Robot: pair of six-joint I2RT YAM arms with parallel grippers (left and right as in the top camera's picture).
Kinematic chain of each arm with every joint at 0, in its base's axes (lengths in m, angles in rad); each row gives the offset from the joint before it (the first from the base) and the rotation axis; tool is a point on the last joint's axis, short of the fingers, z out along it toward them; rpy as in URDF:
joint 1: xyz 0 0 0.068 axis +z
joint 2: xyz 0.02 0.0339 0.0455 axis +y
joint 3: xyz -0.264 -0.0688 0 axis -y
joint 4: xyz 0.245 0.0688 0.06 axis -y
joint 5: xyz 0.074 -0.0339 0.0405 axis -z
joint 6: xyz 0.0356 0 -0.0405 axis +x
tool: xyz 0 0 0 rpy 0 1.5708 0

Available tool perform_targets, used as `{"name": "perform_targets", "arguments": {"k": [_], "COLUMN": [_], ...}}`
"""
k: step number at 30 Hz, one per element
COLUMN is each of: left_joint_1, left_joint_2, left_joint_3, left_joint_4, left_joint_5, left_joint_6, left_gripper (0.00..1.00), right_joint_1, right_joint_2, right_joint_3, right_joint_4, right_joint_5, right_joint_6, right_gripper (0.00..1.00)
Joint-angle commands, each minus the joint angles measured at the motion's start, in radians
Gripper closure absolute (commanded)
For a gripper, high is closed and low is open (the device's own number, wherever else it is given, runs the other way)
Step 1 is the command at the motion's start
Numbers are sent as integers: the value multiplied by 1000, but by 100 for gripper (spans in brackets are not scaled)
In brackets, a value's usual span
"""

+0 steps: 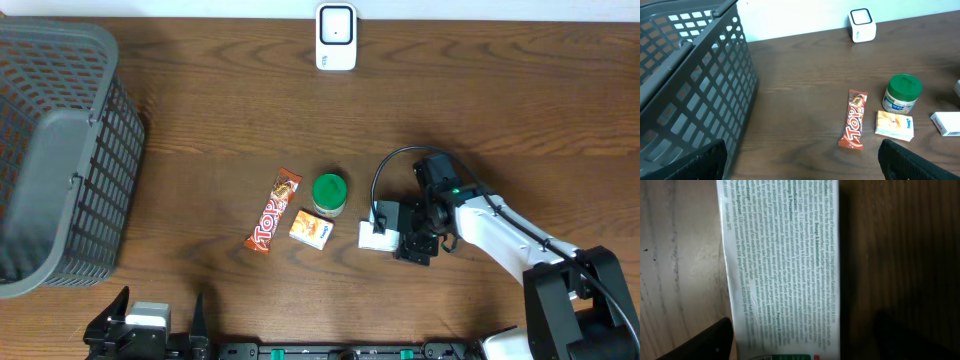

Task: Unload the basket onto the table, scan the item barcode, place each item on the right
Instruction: 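Lower the right gripper over the Panadol box and grasp it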

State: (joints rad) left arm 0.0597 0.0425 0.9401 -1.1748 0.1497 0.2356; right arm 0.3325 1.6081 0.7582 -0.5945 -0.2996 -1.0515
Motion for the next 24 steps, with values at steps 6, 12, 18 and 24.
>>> {"name": "perform_targets", "arguments": {"k": [6,12,18,24], "left_joint_1": [-4,-4,-4,-4], "left_joint_2": [-2,-2,-2,-2], "left_joint_3": [6,6,6,6], "left_joint_4": [0,0,0,0], "left_joint_5": [-13,-13,-13,-13], "left_joint_6": [2,2,2,2], "left_gripper": [4,4,4,4], "right_joint_1": [13,13,13,13], "right_joint_2": [26,26,26,26], "right_joint_3": [-7,-7,-7,-9], "right_joint_4": [-7,-14,-29,-27], "right_joint_5": [-24,-60,-76,-64], "right_joint_6": [29,71,72,54], "right_gripper": [27,35,41,37]}}
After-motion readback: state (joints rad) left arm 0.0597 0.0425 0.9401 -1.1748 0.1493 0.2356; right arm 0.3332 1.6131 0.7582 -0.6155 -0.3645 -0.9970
